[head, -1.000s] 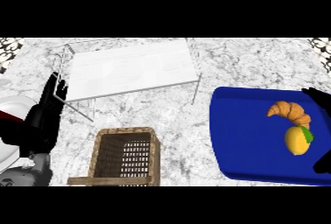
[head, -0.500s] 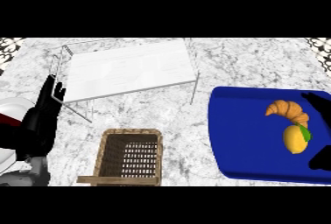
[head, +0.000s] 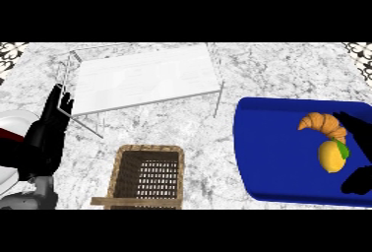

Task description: Pick the lemon from the tray and place it in the tiered shelf

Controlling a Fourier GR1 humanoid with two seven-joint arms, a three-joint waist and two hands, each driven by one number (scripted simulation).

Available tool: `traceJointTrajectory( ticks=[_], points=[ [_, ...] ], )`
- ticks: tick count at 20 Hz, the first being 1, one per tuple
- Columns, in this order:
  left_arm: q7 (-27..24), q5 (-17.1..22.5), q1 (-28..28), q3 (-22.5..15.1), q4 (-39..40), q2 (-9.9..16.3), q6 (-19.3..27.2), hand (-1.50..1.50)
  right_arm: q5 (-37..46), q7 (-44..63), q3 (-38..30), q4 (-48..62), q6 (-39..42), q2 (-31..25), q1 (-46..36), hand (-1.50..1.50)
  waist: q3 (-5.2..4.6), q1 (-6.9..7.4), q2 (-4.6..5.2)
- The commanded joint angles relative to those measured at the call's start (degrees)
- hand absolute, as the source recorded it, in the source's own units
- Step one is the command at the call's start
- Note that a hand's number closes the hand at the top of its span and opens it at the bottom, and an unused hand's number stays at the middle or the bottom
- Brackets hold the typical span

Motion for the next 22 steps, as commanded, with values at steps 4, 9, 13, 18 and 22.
traceJointTrajectory(
  ticks=[4,9,13,18,22],
  points=[
    [-0.1,-1.1,-1.3,2.1,2.0,-1.6,-1.4,0.0,5.6,-10.8,-3.8,7.4,-3.2,3.2,1.3,-1.5,-0.01,-0.07,0.0],
    [0.9,-2.1,1.8,2.3,-2.0,-2.1,-3.5,0.0,9.4,-11.6,-4.6,10.1,-2.8,7.8,-1.9,-1.5,-0.01,0.11,-0.01],
    [0.4,-2.6,-1.9,3.9,1.8,-3.6,-3.2,0.0,10.1,-12.6,-6.9,10.8,0.0,8.4,-2.0,-1.5,-0.02,-0.09,0.0],
    [0.1,-2.2,1.3,4.0,-1.0,-3.8,-5.1,0.0,13.5,-12.9,-5.3,18.1,-0.4,12.1,-5.2,1.5,-0.02,0.23,0.03],
    [0.7,-3.6,-0.8,4.0,-0.1,-3.8,-4.4,0.0,17.8,-23.6,-4.7,22.8,-6.2,7.7,-3.2,1.5,0.01,0.23,0.08]
  ],
)
